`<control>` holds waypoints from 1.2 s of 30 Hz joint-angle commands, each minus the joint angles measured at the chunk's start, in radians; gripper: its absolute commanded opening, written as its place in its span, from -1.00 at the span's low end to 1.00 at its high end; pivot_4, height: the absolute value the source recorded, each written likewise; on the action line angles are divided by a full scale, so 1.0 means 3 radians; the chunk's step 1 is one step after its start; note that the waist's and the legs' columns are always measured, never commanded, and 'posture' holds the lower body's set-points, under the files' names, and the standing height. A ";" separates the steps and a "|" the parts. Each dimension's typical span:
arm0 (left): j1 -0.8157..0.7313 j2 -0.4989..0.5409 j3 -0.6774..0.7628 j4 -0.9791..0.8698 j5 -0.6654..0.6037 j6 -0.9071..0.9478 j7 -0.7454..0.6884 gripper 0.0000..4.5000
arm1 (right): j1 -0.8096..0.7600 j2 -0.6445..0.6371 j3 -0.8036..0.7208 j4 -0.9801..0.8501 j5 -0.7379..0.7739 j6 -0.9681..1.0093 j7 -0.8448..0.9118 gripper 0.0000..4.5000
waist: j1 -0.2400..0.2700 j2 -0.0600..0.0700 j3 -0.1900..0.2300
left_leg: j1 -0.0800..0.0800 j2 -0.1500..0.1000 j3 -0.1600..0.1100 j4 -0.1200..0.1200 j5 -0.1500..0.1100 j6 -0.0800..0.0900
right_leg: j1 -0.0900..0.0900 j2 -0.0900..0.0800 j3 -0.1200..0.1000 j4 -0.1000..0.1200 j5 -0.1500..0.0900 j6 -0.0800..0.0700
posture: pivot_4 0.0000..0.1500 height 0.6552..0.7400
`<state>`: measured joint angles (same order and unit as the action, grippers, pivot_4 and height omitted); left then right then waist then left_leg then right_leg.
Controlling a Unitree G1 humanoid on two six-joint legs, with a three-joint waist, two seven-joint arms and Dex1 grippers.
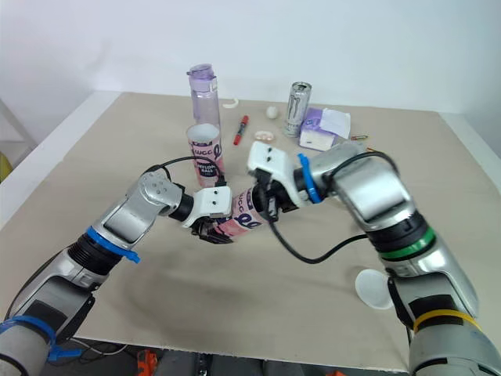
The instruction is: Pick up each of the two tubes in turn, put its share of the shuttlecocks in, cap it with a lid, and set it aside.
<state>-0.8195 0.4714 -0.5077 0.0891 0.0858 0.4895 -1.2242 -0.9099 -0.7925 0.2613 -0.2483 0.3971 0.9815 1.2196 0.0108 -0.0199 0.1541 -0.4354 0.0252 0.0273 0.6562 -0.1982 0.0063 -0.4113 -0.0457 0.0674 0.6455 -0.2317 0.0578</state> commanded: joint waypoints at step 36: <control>0.0889 -0.1039 0.0539 0.1074 -0.0780 -0.1841 0.0166 0.36 | 0.2934 -0.0917 -0.2587 -0.0661 0.0743 -0.0226 -0.0369 -0.98 | -0.0012 -0.0013 0.0010 | -0.0013 -0.0040 -0.0010 -0.0004 -0.0007 0.0005 | 0.0009 -0.0032 -0.0020 -0.0006 -0.0025 0.0038 | 1.00 1.00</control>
<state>-0.5500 0.1679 -0.3406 0.3880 -0.1550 -0.0360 -1.1661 -0.0433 -1.0372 -0.4745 -0.4530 0.6275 0.9506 1.1054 0.0071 -0.0238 0.1570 -0.4391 0.0133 0.0244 0.6551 -0.2004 0.0080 -0.4084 -0.0554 0.0614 0.6436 -0.2392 0.0694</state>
